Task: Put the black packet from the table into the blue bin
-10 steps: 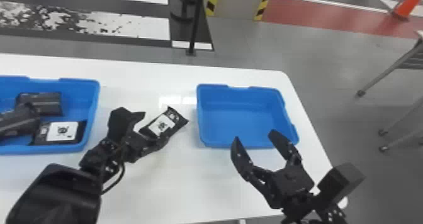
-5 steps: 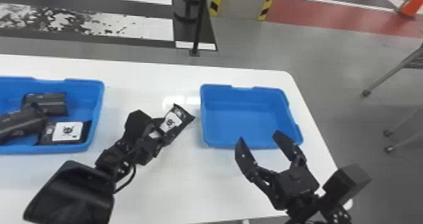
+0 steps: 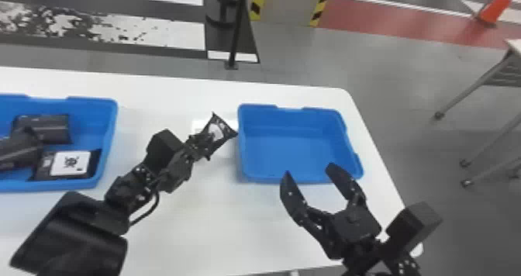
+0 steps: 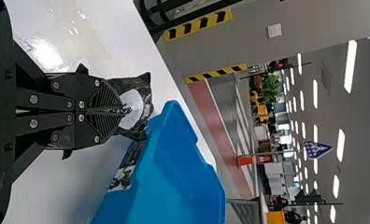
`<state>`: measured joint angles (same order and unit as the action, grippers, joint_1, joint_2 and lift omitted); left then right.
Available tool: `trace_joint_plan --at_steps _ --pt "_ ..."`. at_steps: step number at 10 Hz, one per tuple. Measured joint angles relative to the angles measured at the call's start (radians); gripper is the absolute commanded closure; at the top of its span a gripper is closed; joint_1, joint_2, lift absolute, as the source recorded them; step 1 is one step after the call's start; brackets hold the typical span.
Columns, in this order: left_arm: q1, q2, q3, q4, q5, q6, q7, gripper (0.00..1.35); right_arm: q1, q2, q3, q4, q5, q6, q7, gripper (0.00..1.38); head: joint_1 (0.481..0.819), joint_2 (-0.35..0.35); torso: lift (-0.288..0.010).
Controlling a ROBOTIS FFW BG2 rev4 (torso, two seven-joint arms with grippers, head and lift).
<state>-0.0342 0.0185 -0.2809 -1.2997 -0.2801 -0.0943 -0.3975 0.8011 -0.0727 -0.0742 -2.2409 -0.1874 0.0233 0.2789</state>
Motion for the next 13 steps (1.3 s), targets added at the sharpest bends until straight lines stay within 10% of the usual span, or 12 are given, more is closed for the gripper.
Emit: trace_joint_plan --at_steps 4,9,10,12,13 --pt "0.021 0.075 0.115 -0.124 0.036 -0.029 -0.074 1.21 0.008 -0.001 0.0 -0.011 0.001 0.011 0.0 0.14 0.695 -0.168 -0.11" --pt "0.143 0.088 0.438 -0.232 -0.095 -0.001 -0.121 1.21 0.016 -0.001 0.0 -0.016 0.004 0.019 0.0 0.14 0.695 0.053 -0.11" --pt "0.165 0.089 0.472 -0.25 -0.109 0.005 -0.124 1.03 0.018 -0.001 0.0 -0.016 0.004 0.02 0.0 0.14 0.695 0.083 -0.11" --pt "0.21 0.08 0.524 -0.293 -0.114 0.014 -0.124 0.09 0.019 -0.001 0.0 -0.016 0.004 0.021 0.003 0.14 0.695 0.115 -0.11" --pt "0.235 0.074 0.545 -0.323 -0.113 0.013 -0.124 0.08 0.019 -0.001 0.0 -0.016 0.004 0.021 0.003 0.14 0.695 0.13 -0.11"
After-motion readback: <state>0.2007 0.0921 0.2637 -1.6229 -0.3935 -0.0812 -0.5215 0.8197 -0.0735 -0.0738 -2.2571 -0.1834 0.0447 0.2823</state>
